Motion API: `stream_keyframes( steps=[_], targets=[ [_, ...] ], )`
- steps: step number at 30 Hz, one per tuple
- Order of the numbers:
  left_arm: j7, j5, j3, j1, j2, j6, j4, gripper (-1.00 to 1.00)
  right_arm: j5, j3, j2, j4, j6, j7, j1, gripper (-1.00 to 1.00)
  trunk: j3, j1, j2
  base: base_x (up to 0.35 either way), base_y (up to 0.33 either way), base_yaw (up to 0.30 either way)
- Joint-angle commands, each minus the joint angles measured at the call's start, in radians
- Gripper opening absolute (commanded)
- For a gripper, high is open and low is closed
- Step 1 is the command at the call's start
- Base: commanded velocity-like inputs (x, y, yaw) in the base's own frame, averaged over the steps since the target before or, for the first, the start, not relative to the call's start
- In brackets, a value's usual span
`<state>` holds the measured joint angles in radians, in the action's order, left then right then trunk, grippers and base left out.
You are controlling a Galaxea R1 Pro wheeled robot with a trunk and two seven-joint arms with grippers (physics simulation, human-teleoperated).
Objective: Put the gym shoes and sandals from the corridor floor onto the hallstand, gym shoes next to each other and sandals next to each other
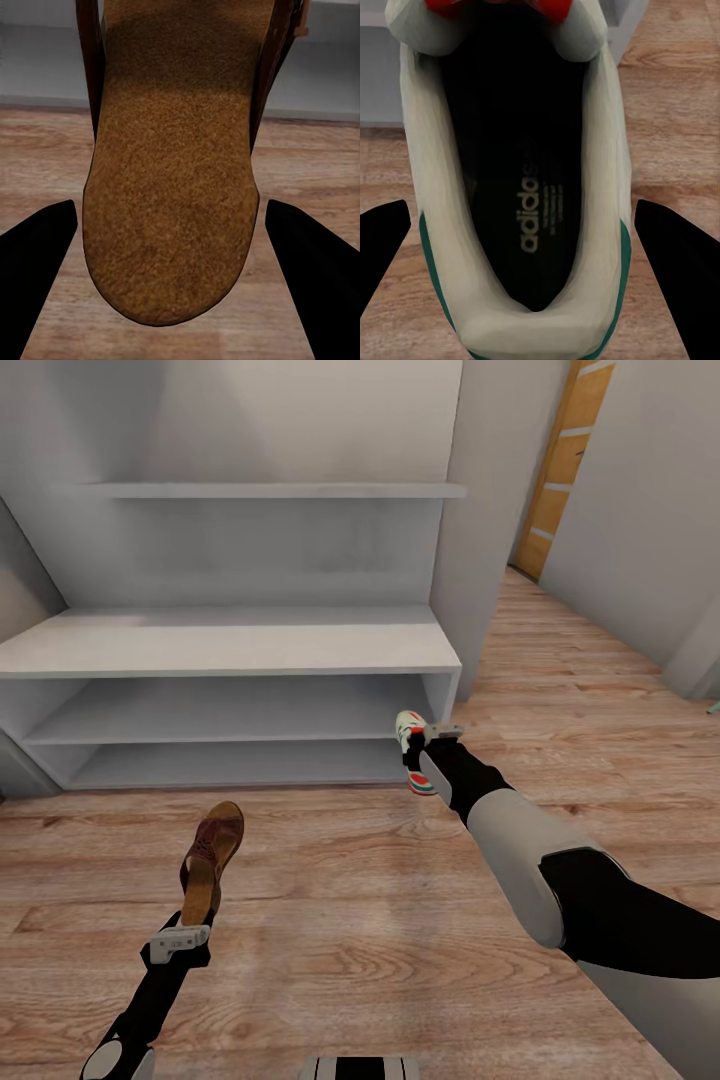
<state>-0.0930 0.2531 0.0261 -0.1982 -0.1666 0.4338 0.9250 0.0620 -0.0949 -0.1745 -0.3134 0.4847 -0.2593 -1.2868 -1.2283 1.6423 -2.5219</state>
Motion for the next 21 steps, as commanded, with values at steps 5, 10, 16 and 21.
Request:
stream_keyframes(
  steps=[5, 10, 16, 21],
  targets=[
    [-0.001, 0.0, 0.0, 0.0, 0.001, -0.001, 0.0, -1.0, 0.0, 0.0, 0.0, 0.0, 0.0, 0.0, 0.001, -1.0, 0.0, 0.0, 0.0, -0.001, 0.004, 0.0],
    [-0.001, 0.0, 0.0, 0.0, 0.0, -0.001, 0.0, -1.0, 0.001, 0.0, 0.0, 0.0, 0.0, 0.0, 0.001, -1.0, 0.0, 0.0, 0.0, 0.038, 0.002, 0.0],
    [-0.001, 0.0, 0.0, 0.0, 0.0, -0.001, 0.0, -1.0, 0.001, 0.0, 0.0, 0.0, 0.0, 0.0, 0.001, -1.0, 0.0, 0.0, 0.0, 0.2, 0.001, 0.0],
    [-0.001, 0.0, 0.0, 0.0, 0.0, 0.0, 0.0, -1.0, 0.001, 0.0, 0.0, 0.0, 0.0, 0.0, 0.001, -1.0, 0.0, 0.0, 0.0, 0.28, 0.0, 0.0]
  ],
)
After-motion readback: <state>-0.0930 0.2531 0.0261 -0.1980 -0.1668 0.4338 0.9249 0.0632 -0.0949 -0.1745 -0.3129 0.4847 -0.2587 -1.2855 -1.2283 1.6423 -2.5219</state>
